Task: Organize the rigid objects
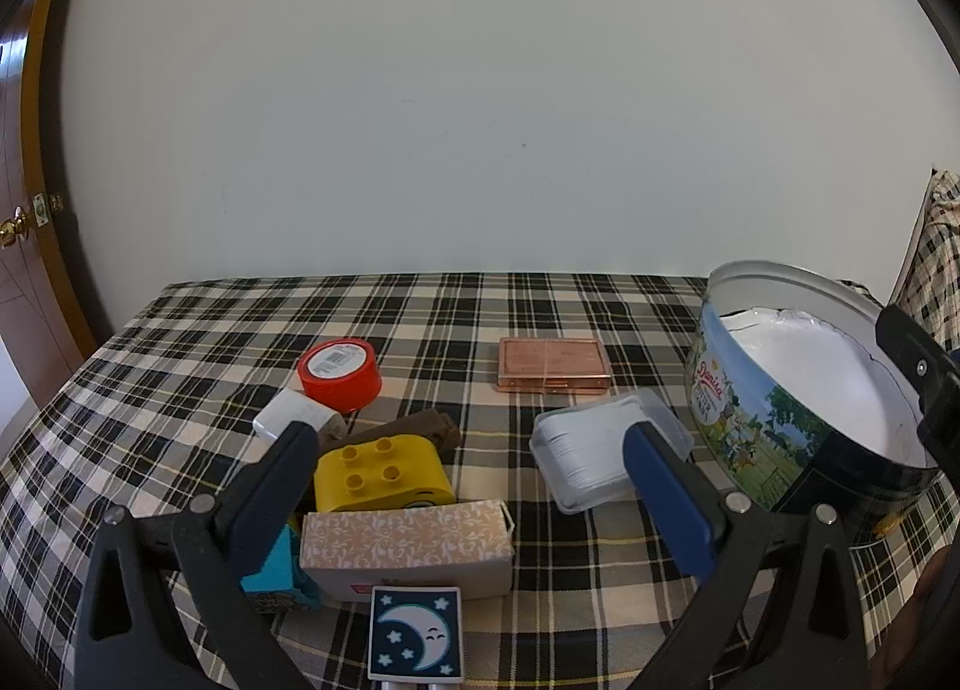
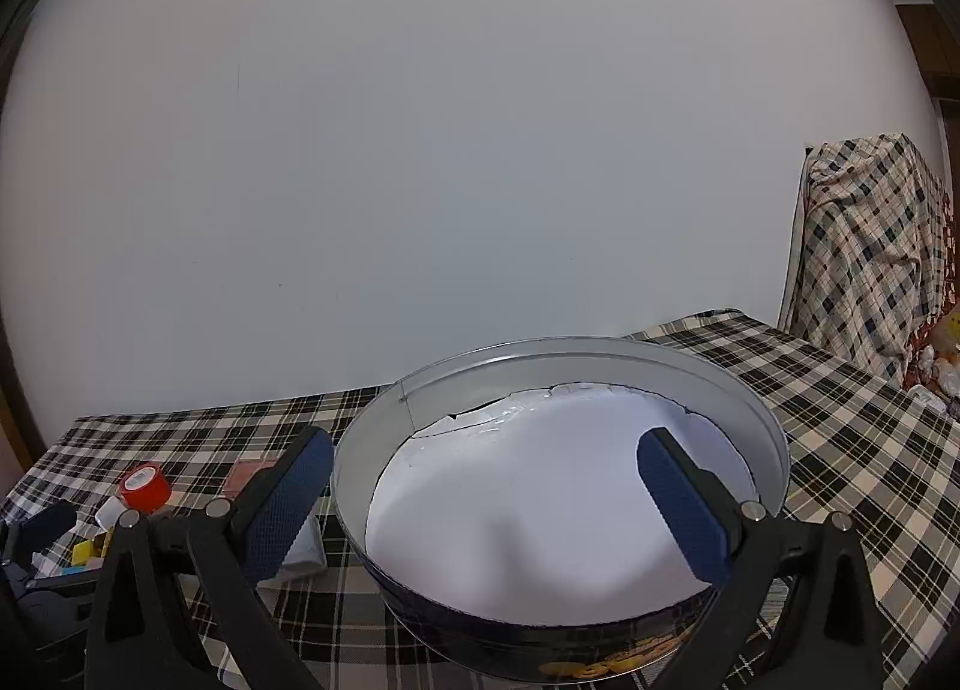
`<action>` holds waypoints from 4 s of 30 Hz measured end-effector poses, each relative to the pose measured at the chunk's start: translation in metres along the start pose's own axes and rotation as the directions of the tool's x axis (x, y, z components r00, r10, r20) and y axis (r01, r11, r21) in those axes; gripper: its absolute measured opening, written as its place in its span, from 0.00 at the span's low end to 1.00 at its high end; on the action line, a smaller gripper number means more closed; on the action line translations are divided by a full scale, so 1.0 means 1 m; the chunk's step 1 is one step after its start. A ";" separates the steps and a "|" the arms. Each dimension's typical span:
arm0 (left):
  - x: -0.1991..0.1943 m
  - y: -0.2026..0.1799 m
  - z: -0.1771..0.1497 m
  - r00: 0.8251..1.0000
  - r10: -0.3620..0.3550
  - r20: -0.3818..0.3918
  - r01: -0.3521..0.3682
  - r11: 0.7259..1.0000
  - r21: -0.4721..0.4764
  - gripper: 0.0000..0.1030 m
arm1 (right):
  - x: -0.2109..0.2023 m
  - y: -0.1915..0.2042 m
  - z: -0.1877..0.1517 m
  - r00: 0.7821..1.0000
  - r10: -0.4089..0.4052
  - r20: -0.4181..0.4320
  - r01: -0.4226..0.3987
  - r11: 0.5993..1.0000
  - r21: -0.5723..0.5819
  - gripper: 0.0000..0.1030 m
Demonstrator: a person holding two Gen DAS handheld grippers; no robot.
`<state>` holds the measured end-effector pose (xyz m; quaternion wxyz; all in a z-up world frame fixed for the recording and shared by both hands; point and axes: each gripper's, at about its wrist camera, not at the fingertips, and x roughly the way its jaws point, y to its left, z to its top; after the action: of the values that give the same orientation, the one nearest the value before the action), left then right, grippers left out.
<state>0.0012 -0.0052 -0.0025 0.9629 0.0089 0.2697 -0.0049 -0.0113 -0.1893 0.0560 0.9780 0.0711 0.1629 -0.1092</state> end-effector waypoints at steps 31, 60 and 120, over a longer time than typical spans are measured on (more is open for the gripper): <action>-0.009 0.000 -0.005 1.000 0.008 -0.015 -0.008 1.000 -0.017 1.00 | -0.003 0.013 -0.002 0.998 0.057 0.018 -0.056 0.996 -0.068 1.00; -0.051 0.138 -0.049 0.970 0.178 -0.167 -0.195 0.976 -0.095 1.00 | -0.014 0.117 -0.056 0.772 0.495 -0.399 -0.603 0.768 -0.216 1.00; -0.004 0.124 -0.040 0.973 -0.041 -0.228 -0.021 0.964 -0.264 0.40 | -0.030 0.074 -0.033 0.860 0.469 -0.201 -0.509 0.819 -0.266 0.33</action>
<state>-0.0216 0.1198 -0.0324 0.9173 -0.1205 0.3785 0.0274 -0.0311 -0.1061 0.0429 0.9595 -0.0371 0.2159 0.1773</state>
